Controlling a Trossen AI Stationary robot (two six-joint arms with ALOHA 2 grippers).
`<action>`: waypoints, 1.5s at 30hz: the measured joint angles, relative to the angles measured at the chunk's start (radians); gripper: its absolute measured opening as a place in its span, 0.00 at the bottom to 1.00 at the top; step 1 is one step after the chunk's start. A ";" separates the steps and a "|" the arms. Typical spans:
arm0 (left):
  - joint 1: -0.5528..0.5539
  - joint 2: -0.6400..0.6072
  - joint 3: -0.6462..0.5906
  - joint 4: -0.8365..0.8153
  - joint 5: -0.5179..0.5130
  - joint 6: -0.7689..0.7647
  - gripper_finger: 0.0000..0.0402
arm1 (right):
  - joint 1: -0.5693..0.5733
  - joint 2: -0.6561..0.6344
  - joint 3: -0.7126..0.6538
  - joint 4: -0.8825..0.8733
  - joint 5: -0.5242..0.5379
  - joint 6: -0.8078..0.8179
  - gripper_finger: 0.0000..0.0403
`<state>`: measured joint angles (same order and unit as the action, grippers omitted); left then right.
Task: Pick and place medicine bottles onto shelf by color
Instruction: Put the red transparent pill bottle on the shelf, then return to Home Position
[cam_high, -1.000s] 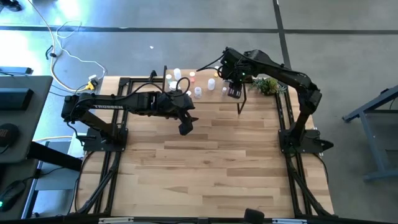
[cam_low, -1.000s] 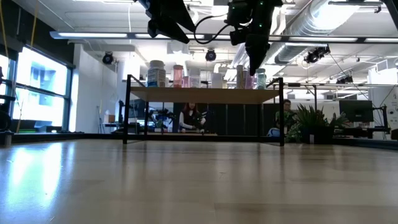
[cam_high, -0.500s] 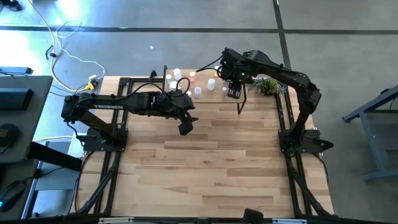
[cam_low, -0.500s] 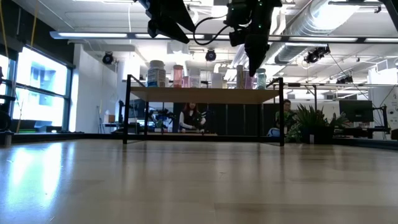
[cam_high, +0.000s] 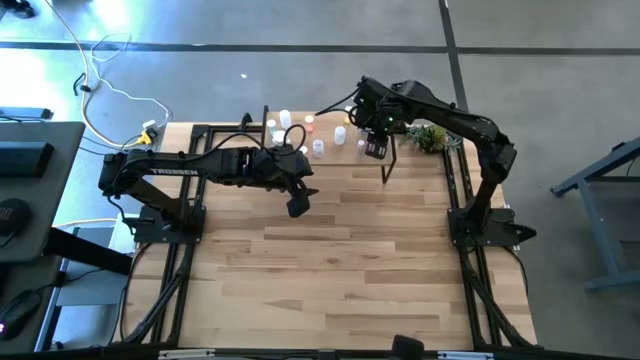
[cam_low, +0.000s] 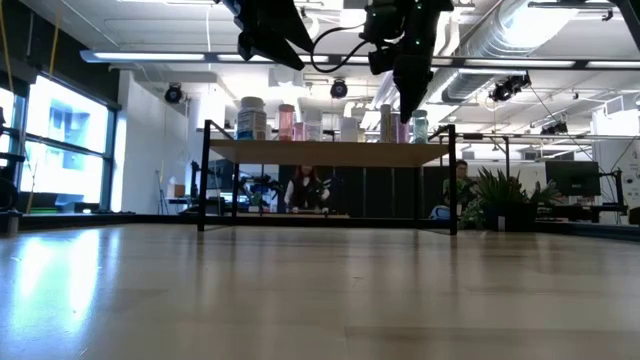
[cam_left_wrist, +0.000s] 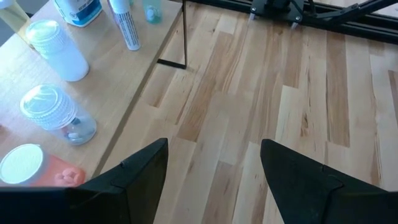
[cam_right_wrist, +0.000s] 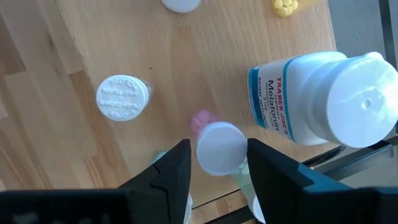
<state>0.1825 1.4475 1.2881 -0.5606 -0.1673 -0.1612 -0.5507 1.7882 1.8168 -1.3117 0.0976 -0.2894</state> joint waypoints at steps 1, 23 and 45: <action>0.000 0.000 0.000 0.000 0.000 0.000 0.62 | 0.000 0.000 0.000 0.000 0.000 0.001 0.37; 0.000 0.000 0.000 -0.021 0.038 -0.002 0.62 | 0.000 -0.046 0.000 0.015 0.006 0.045 0.37; -0.094 -0.131 -0.001 -0.021 0.162 0.094 0.62 | 0.114 -0.276 0.002 0.137 -0.159 0.233 0.37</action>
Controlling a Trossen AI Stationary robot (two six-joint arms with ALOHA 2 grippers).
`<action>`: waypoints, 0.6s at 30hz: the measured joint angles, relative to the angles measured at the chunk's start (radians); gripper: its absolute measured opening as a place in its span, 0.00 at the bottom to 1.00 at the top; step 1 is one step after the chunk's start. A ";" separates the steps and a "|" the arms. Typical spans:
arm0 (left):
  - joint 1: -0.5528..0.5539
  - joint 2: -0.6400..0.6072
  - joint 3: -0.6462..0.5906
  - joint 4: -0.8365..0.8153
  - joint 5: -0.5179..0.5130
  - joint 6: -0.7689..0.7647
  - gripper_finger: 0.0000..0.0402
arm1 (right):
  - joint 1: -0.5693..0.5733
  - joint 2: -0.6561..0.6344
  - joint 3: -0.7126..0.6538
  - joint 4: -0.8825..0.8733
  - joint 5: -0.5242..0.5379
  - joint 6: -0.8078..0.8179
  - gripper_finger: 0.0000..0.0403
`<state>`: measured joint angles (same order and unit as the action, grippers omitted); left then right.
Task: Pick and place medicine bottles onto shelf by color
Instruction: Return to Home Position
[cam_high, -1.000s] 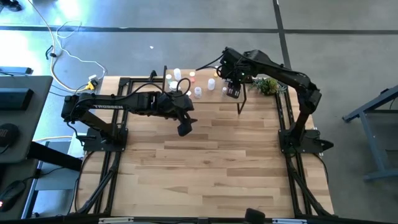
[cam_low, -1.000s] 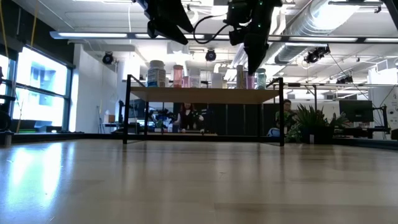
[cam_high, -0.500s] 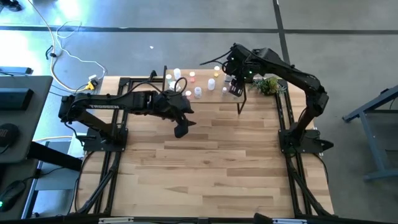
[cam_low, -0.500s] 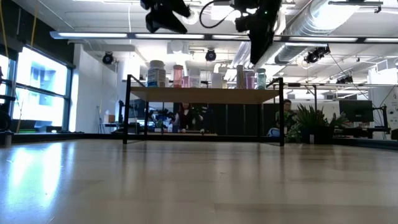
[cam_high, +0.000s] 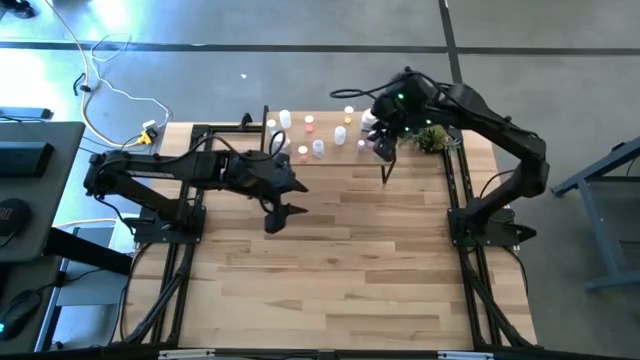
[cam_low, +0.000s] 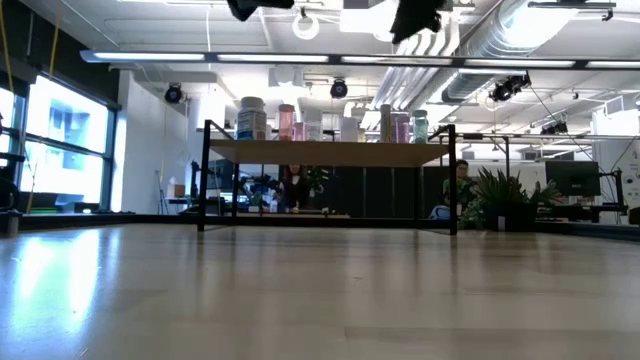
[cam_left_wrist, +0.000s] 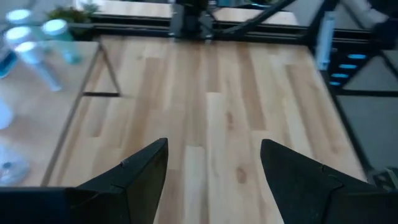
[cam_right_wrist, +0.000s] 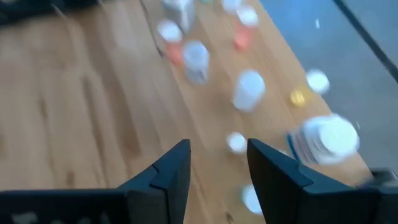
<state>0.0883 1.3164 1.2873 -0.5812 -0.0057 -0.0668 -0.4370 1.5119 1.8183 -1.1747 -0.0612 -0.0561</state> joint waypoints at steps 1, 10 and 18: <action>0.000 -0.004 0.000 -0.002 0.026 0.007 0.62 | 0.016 -0.009 0.000 0.021 0.000 0.016 0.37; -0.009 -0.079 0.000 -0.096 0.151 0.035 0.62 | 0.144 -0.035 0.000 0.205 0.000 0.110 0.37; -0.080 -0.330 -0.274 0.091 0.155 -0.051 0.62 | 0.239 -0.032 0.000 0.282 0.000 0.197 0.37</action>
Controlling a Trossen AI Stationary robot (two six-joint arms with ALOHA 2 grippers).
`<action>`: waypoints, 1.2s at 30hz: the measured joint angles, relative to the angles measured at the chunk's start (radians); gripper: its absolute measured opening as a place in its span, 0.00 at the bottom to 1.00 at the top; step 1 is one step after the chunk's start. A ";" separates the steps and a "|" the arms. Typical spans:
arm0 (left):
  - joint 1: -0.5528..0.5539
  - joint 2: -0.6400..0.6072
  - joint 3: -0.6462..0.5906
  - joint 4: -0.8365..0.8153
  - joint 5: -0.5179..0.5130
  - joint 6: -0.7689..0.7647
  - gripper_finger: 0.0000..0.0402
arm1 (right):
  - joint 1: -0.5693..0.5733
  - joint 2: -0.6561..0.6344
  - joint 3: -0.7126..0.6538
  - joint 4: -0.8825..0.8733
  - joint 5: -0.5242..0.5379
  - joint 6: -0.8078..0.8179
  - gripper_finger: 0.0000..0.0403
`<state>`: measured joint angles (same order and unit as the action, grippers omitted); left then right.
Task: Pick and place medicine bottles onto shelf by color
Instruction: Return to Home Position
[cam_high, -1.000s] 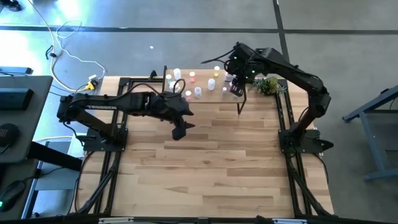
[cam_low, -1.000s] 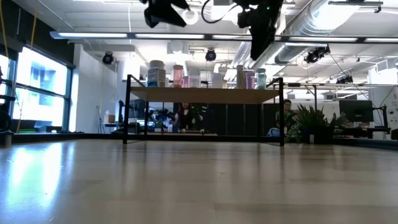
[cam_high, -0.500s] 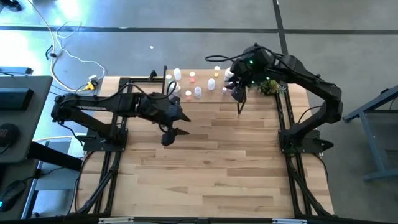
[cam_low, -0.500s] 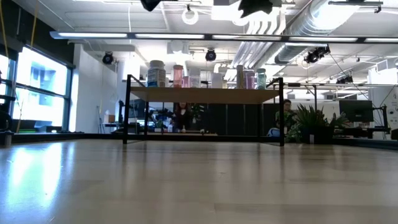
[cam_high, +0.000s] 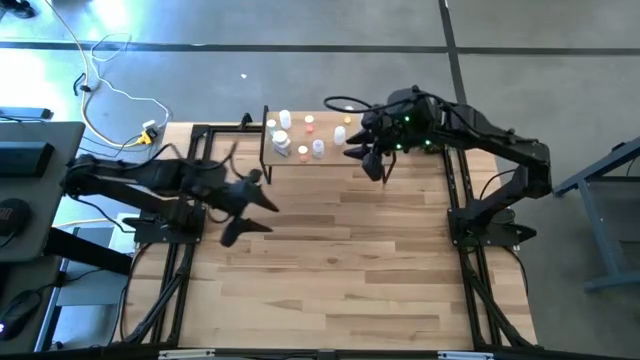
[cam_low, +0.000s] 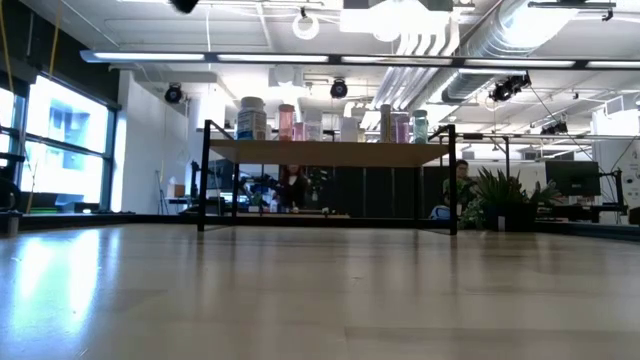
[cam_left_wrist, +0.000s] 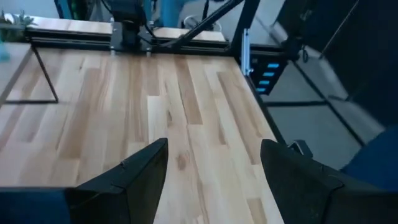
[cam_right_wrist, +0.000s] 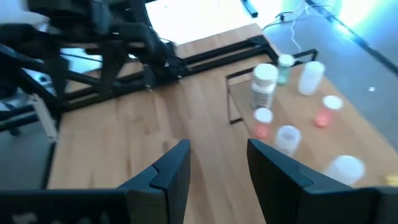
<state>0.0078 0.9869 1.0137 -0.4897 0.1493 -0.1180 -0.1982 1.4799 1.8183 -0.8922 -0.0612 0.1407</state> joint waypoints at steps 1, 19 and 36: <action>-0.006 -0.043 -0.045 0.017 -0.001 -0.012 0.62 | 0.010 0.000 0.000 0.003 0.000 0.019 0.37; -0.029 -0.678 -0.652 0.341 -0.003 -0.110 0.62 | 0.140 0.000 0.000 0.111 0.001 0.219 0.37; -0.026 -0.888 -0.999 0.568 -0.054 -0.165 0.62 | 0.186 -0.081 -0.002 0.061 0.070 0.244 0.37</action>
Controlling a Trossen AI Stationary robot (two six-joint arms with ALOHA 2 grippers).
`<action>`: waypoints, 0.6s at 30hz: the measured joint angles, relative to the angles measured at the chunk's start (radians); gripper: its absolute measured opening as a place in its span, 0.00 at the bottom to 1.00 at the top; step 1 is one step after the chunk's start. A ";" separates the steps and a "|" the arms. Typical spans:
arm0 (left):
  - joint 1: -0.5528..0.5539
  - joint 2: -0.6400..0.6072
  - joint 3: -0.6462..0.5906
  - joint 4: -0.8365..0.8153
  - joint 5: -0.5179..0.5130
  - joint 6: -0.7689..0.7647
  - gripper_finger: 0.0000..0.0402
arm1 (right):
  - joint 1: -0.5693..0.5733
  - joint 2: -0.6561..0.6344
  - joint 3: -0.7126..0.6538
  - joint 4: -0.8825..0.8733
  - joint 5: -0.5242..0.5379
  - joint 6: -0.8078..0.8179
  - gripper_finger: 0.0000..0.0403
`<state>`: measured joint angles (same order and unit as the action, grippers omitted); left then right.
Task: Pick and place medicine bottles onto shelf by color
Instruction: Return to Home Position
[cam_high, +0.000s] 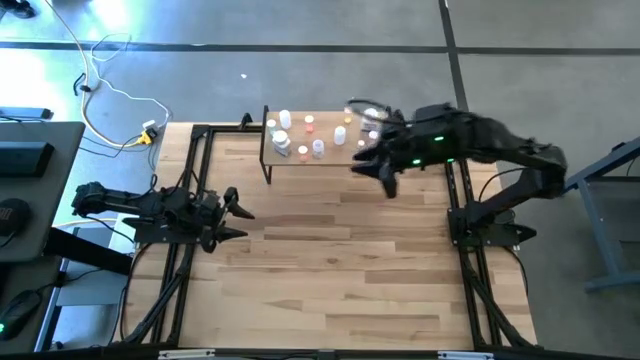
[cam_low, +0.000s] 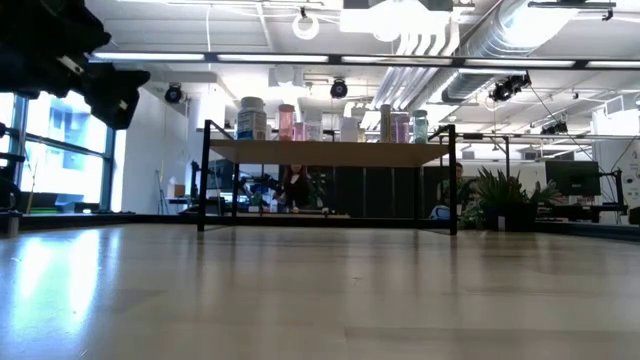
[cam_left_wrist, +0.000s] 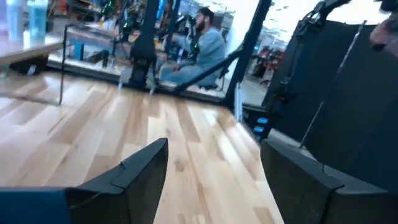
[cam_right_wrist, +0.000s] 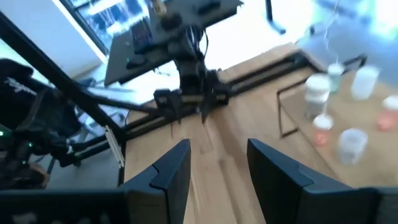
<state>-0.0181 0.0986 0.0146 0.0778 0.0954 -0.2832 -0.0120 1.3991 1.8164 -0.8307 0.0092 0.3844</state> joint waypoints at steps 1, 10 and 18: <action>0.000 0.000 -0.005 -0.006 -0.003 -0.002 0.62 | 0.000 -0.023 0.000 -0.002 0.011 -0.014 0.37; 0.000 0.005 -0.003 -0.012 -0.086 0.027 0.62 | 0.026 -0.253 -0.091 -0.023 0.198 -0.180 0.37; 0.000 0.005 -0.003 -0.044 -0.083 0.025 0.62 | 0.036 -0.499 -0.579 0.223 0.223 -0.097 0.37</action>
<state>-0.0181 0.1036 0.0116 0.0336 0.0120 -0.2584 0.0236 0.9001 1.2375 -0.6075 0.2324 0.2876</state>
